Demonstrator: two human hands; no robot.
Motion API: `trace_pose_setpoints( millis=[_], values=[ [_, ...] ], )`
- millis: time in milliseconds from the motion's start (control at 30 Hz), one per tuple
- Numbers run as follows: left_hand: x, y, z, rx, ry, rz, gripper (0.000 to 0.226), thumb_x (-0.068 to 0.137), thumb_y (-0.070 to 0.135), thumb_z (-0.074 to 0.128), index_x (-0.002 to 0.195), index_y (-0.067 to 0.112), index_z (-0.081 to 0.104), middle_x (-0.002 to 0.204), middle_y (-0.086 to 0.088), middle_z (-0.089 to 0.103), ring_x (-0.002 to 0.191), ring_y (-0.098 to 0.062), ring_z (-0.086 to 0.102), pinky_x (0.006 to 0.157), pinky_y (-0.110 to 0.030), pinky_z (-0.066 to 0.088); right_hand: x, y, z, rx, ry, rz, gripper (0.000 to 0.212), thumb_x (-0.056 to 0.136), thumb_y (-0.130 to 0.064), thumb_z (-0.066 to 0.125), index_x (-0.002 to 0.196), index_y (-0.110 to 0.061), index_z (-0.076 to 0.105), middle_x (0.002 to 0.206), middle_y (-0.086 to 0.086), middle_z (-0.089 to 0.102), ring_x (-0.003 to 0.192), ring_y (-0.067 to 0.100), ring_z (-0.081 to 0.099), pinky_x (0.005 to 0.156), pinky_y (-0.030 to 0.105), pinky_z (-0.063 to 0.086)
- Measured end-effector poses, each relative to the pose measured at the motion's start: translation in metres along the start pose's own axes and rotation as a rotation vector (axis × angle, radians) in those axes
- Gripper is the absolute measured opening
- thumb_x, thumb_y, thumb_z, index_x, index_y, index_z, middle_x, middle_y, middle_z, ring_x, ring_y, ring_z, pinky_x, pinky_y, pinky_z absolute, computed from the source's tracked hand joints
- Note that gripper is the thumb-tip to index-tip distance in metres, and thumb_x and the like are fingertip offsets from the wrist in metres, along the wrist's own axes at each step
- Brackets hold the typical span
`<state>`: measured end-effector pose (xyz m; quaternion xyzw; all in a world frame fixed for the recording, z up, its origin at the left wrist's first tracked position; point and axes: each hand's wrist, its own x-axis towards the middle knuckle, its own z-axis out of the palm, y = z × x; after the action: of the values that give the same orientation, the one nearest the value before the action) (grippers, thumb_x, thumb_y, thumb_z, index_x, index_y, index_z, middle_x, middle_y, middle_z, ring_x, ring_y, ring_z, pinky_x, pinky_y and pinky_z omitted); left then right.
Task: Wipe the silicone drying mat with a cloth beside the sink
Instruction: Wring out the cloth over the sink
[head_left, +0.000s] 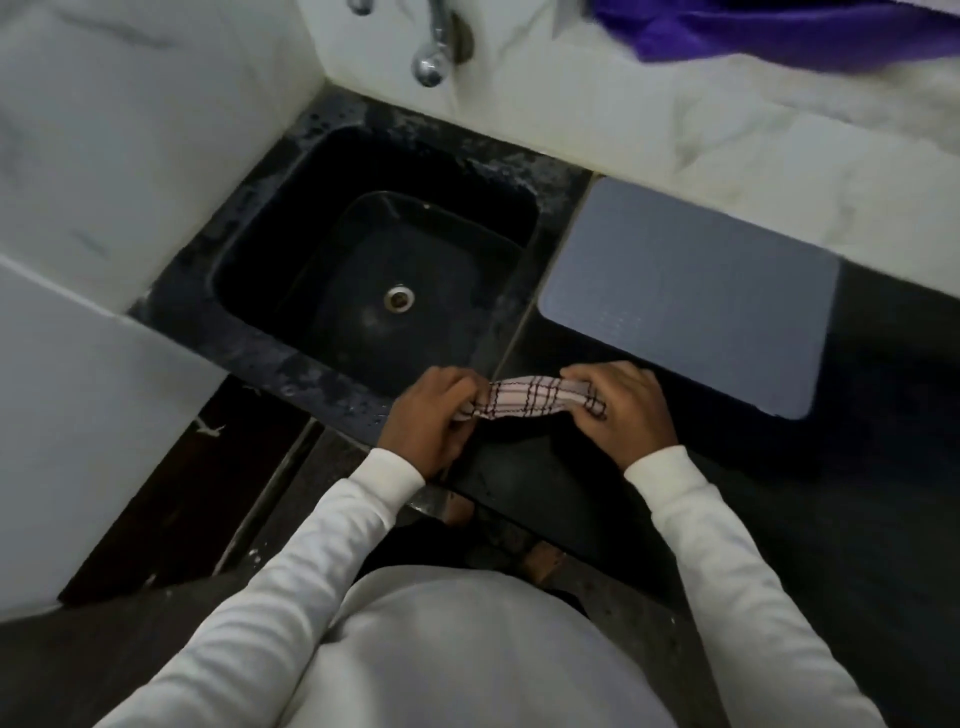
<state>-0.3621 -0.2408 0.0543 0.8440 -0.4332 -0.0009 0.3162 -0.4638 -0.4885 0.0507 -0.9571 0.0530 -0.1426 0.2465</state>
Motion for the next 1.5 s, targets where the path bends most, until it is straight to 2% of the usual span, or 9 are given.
trace_pose_setpoints(
  millis=[233,567,800,933,1033,1133,1300,1433,1500],
  values=[
    [-0.017,-0.039,-0.057,0.133,0.214,-0.227,0.034,0.072,0.004,0.072,0.1,0.023,0.064,0.115,0.005,0.059,0.098,-0.022,0.055,0.078,-0.028,0.046,0.118,-0.053,0.039,0.114,-0.058,-0.32,0.031,0.069,-0.009,0.075,0.097,-0.02,0.066,0.098,-0.008,0.069,0.089,0.019,0.063,0.076,0.04,0.046],
    [-0.003,-0.205,-0.162,0.336,0.384,-0.4,0.033,0.073,0.009,0.071,0.105,0.016,0.067,0.116,-0.001,0.061,0.096,-0.025,0.055,0.077,-0.035,0.048,0.313,-0.177,0.15,0.04,-0.044,-0.624,0.032,0.068,-0.009,0.069,0.096,-0.023,0.066,0.098,-0.009,0.068,0.093,0.017,0.061,0.078,0.037,0.042],
    [0.025,-0.336,-0.223,0.347,0.308,-0.586,0.028,0.072,0.016,0.068,0.1,0.017,0.064,0.111,-0.003,0.06,0.09,-0.03,0.058,0.074,-0.039,0.051,0.437,-0.247,0.259,0.023,-0.153,-0.606,0.03,0.067,-0.008,0.066,0.092,-0.024,0.064,0.093,-0.008,0.067,0.089,0.021,0.06,0.074,0.037,0.042],
    [0.04,-0.371,-0.227,0.381,0.245,-0.731,0.029,0.071,0.018,0.074,0.098,0.015,0.065,0.106,-0.009,0.059,0.078,-0.033,0.061,0.058,-0.038,0.053,0.475,-0.264,0.309,-0.001,-0.198,-0.61,0.029,0.064,-0.003,0.064,0.088,-0.019,0.066,0.093,-0.002,0.067,0.086,0.027,0.059,0.071,0.037,0.045],
    [0.043,-0.393,-0.216,0.447,0.13,-0.806,0.028,0.07,0.015,0.075,0.096,0.014,0.064,0.104,-0.012,0.057,0.085,-0.035,0.061,0.059,-0.041,0.055,0.49,-0.265,0.343,-0.063,-0.239,-0.635,0.026,0.064,-0.004,0.06,0.086,-0.016,0.066,0.091,0.004,0.063,0.084,0.03,0.056,0.067,0.038,0.048],
    [0.039,-0.408,-0.201,0.497,-0.045,-0.795,0.025,0.08,0.02,0.057,0.101,0.012,0.066,0.109,-0.013,0.057,0.094,-0.037,0.061,0.059,-0.044,0.056,0.491,-0.261,0.373,-0.059,-0.259,-0.629,0.026,0.068,-0.005,0.05,0.086,-0.012,0.067,0.091,0.008,0.062,0.081,0.031,0.055,0.066,0.039,0.051],
    [0.036,-0.414,-0.195,0.492,-0.112,-0.785,0.039,0.067,0.016,0.071,0.105,0.012,0.068,0.114,-0.011,0.059,0.1,-0.036,0.059,0.065,-0.044,0.057,0.488,-0.257,0.381,-0.013,-0.28,-0.612,0.034,0.065,0.009,0.058,0.091,-0.01,0.068,0.098,0.008,0.063,0.088,0.029,0.054,0.078,0.038,0.05],
    [0.034,-0.411,-0.193,0.467,-0.092,-0.802,0.046,0.069,0.023,0.052,0.111,0.01,0.066,0.119,-0.014,0.058,0.104,-0.038,0.056,0.075,-0.046,0.056,0.479,-0.258,0.363,-0.036,-0.358,-0.613,0.052,0.06,0.008,0.057,0.107,-0.011,0.068,0.112,0.009,0.062,0.103,0.029,0.055,0.091,0.039,0.048],
    [0.037,-0.405,-0.19,0.485,-0.079,-0.825,0.048,0.066,0.023,0.059,0.111,0.009,0.065,0.119,-0.017,0.057,0.103,-0.04,0.055,0.08,-0.048,0.053,0.466,-0.252,0.349,-0.026,-0.355,-0.561,0.059,0.063,0.005,0.056,0.118,-0.012,0.063,0.124,0.009,0.057,0.113,0.03,0.052,0.095,0.04,0.047]
  ],
)
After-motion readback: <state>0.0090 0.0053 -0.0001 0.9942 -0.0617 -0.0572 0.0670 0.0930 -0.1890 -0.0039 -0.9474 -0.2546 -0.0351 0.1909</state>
